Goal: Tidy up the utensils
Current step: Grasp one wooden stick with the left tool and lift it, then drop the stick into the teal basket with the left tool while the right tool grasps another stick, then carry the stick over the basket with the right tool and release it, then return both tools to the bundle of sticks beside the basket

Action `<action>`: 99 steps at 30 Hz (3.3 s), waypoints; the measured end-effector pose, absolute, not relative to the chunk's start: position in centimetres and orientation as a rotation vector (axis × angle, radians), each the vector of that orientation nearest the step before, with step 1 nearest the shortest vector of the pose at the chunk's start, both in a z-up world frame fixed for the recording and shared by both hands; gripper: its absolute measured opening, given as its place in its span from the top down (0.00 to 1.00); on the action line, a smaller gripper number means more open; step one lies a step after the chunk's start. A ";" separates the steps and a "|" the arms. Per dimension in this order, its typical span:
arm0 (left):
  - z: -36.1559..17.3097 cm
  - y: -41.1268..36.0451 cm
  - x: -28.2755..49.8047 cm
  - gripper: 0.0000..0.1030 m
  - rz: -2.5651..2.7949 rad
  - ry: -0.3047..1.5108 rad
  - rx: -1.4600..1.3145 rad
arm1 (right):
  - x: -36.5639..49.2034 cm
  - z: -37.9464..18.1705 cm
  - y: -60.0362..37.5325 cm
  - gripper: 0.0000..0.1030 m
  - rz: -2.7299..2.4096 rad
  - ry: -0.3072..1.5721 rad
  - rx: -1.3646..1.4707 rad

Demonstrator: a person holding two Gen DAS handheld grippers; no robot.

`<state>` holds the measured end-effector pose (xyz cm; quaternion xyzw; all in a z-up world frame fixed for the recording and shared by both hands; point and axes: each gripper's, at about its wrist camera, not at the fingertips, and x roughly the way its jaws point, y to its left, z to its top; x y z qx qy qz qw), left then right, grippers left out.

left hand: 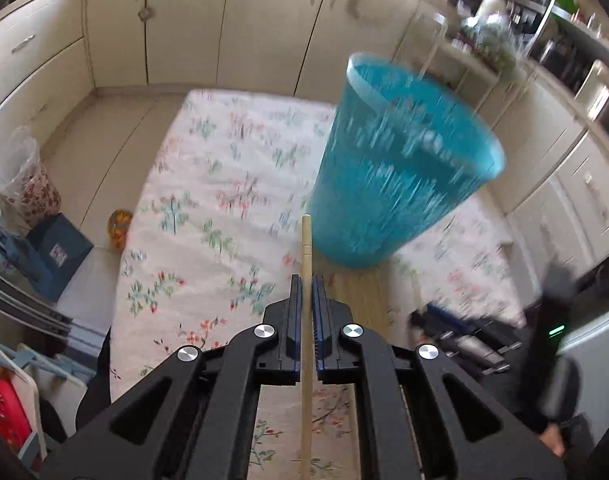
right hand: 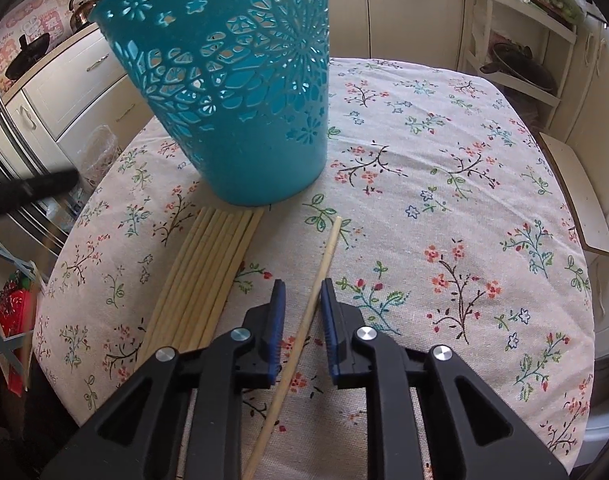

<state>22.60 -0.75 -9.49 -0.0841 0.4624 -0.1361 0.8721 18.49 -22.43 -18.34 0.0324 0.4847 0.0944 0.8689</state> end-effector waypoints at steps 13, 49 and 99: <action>5.3 -3.1 28.6 0.95 -0.263 0.324 -0.344 | 18.3 -18.3 -21.9 0.70 0.219 0.998 0.076; -11.7 5.0 22.4 0.19 -0.033 0.738 -0.276 | 15.8 -16.2 -28.0 0.95 0.289 0.977 0.461; -18.8 5.2 21.3 0.15 -0.061 0.856 -0.303 | 17.1 -16.3 -20.9 0.85 0.233 0.943 0.299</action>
